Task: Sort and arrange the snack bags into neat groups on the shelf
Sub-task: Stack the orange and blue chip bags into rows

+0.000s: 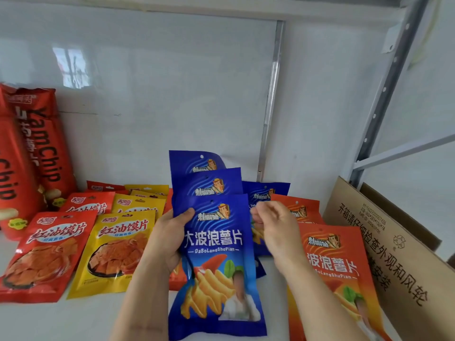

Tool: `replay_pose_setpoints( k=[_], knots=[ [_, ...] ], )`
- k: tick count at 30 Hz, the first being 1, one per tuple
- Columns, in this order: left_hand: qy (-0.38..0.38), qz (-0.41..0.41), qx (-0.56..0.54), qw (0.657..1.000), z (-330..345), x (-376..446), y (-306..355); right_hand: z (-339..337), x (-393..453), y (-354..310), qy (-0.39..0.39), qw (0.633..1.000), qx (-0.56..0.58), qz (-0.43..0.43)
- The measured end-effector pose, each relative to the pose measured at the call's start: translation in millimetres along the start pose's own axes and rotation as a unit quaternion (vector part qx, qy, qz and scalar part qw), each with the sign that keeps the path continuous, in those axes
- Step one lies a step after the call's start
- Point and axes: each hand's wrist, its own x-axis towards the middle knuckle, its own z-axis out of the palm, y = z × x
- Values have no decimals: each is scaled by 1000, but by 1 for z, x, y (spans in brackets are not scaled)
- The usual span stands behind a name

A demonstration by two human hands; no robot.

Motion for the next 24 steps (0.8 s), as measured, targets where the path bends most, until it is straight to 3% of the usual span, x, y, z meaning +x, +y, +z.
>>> replay_pose_setpoints(
  k=[2,6,13,17,20,24],
  knots=[
    [24,4,-13,1000,-4,2,2,-7,18,8,9,997,-69,45],
    [48,15,-15,999,-5,4,2,-4,45,49,-100,961,-249,65],
    [70,18,4,997,-5,6,-2,-6,61,54,-50,878,-472,67],
    [67,17,9,998,-4,7,-2,-20,68,53,-64,823,-543,156],
    [62,15,7,998,-1,5,-1,-26,79,55,-90,789,-589,151],
    [64,13,10,998,0,5,-2,-28,92,66,-68,809,-560,165]
  ],
)
